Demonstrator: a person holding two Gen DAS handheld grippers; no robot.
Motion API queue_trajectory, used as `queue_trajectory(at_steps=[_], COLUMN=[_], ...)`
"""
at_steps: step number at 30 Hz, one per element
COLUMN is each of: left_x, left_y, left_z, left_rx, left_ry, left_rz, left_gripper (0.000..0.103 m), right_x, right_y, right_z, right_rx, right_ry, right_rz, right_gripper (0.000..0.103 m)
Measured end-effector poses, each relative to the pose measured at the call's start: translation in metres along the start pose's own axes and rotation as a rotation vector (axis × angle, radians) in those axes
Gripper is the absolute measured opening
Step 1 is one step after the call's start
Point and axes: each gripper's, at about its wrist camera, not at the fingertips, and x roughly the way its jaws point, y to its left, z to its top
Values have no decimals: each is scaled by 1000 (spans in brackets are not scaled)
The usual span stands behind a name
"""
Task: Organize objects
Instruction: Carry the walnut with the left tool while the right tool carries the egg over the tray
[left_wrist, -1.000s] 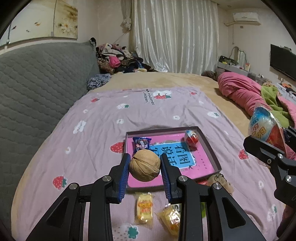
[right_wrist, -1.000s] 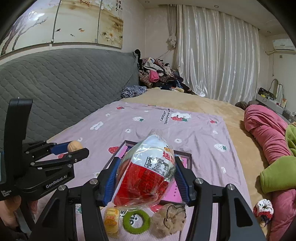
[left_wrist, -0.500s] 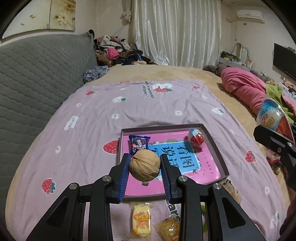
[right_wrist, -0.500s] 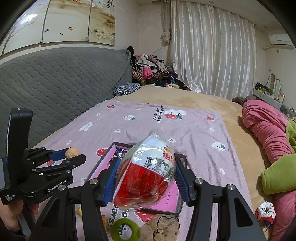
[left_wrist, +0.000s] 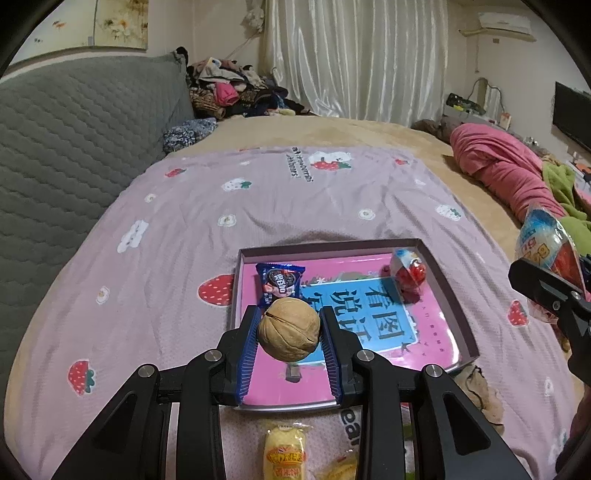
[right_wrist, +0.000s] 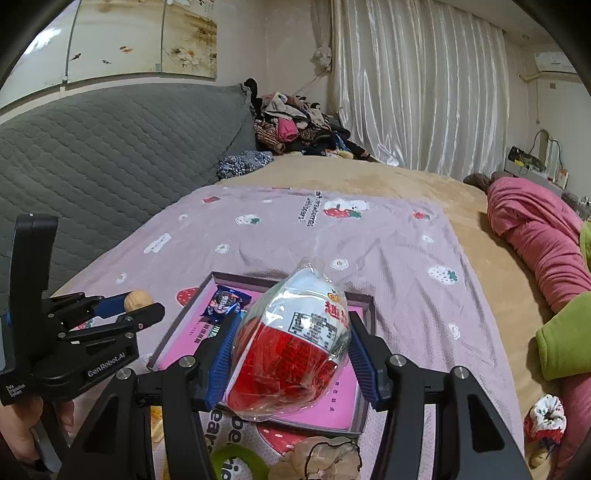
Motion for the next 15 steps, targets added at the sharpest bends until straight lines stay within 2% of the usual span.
queue_trajectory(at_steps=[15], left_x=[53], left_y=[14], left_z=[-7], left_rx=[-26], left_ry=[26], left_rz=[20], left_gripper=[34], right_x=[50], right_y=[-21], right_z=[-10], right_rx=[56], right_ry=[52], right_rz=[10], right_gripper=[57])
